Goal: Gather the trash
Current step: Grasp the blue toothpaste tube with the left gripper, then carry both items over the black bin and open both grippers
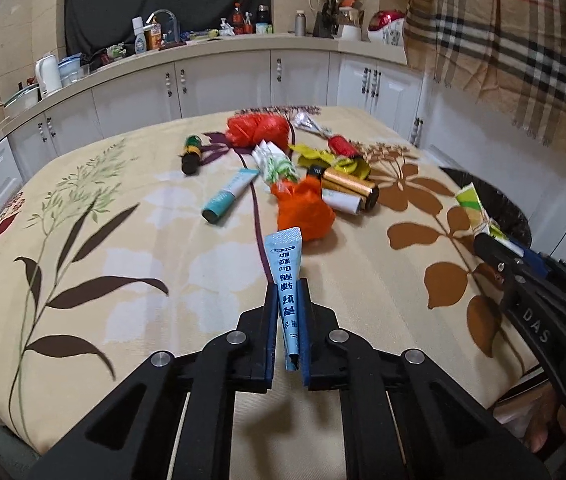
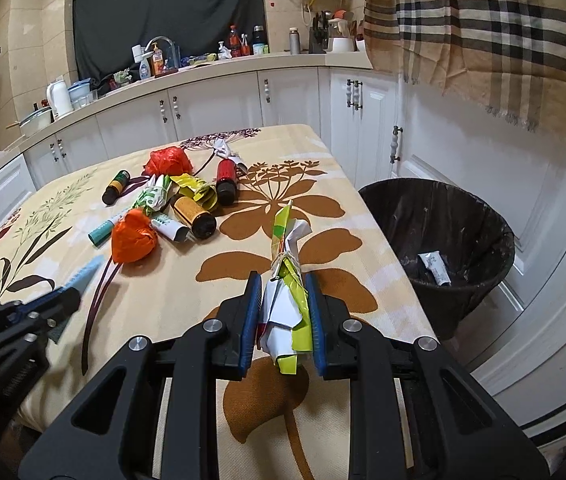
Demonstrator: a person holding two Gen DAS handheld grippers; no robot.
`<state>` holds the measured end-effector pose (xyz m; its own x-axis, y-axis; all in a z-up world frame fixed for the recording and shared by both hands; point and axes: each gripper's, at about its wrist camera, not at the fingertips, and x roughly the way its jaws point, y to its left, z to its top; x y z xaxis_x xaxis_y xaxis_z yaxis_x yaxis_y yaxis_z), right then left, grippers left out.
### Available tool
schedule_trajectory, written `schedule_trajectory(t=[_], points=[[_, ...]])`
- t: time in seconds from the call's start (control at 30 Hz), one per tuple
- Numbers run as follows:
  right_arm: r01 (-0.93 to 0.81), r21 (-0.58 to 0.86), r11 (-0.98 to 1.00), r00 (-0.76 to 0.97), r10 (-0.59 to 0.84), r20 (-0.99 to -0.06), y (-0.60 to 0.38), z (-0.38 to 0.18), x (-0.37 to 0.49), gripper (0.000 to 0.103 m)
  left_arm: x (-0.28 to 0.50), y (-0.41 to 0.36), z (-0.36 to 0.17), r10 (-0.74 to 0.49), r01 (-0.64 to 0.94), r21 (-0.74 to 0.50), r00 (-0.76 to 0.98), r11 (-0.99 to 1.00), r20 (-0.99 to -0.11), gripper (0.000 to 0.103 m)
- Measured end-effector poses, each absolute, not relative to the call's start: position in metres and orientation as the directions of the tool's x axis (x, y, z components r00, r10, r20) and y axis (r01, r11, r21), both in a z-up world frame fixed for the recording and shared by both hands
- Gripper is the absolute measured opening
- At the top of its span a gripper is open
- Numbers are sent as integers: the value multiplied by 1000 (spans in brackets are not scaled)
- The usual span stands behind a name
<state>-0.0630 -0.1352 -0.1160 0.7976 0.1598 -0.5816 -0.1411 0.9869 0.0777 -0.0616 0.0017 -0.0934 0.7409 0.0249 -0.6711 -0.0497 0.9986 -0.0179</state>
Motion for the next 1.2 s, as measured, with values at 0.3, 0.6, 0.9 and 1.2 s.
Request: schedule_trajectory(t=[0.3,0.6,0.9,1.2], points=[[-116,51,992,824,124,-553,-141,-99,-64,22,-63,1,-70,32,-37,5,800,999,-599,10],[-30,14,999,855,33,-517,-167,-81,-45,22,-26,-27,-54,-23,36,13,836,999,-548,10],[92,-10,996,867,-85,-491,-207,-68,-13,22,24,-73,-41,-83,121,40,850,992,-521,10],[180,-36,983,857,-175,-486,-242,-67,26,22,69,-116,-40,-151,203,48,847,978,-510,10]])
